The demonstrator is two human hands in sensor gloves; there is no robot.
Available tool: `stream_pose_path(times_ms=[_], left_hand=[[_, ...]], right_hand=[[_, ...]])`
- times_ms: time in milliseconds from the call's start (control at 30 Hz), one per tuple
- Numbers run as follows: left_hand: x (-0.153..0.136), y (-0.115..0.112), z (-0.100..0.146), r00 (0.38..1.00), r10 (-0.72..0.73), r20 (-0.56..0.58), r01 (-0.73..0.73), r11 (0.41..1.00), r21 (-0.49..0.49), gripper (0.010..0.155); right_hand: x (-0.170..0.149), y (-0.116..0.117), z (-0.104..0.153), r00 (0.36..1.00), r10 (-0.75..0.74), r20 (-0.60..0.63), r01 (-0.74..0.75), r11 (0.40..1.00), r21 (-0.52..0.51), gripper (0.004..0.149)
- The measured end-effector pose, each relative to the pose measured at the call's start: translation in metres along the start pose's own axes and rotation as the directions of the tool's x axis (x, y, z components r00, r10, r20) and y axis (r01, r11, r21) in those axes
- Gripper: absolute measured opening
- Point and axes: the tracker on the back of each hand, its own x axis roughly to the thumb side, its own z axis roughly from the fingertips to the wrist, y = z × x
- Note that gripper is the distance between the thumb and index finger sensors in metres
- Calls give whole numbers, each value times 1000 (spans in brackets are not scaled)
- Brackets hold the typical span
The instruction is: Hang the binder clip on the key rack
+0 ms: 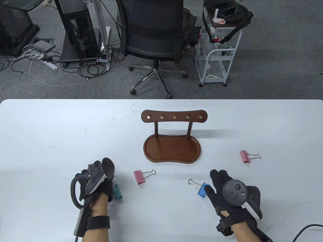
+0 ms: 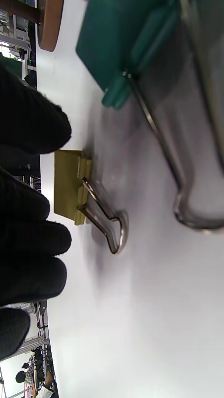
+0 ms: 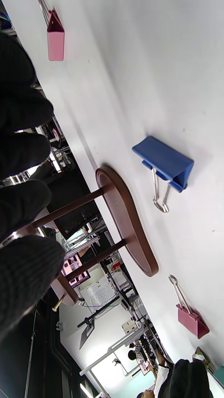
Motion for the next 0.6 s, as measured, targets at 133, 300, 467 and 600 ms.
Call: stream_pose_path(times_ms=[133,300,467,600], left_hand=[[3,-3,-1,1000,-23,1,23,1000,5,81],[5,-7,-2,998,-68,1,68,998,19,81],[7,-9,-3,995,-99,-3,99,994,52,81],[9,-9,-4,994,-113,-3,113,992,63,81]], right_hand=[[-1,1,0,1000,-7,-3,7,1000,6,72],[-1,1,0,1000,-12,-8,12,1000,13,72],[-1,1,0,1000,-13,-8,13,1000,14,72],[-1,1,0,1000,-17,-11,17,1000,16,72]])
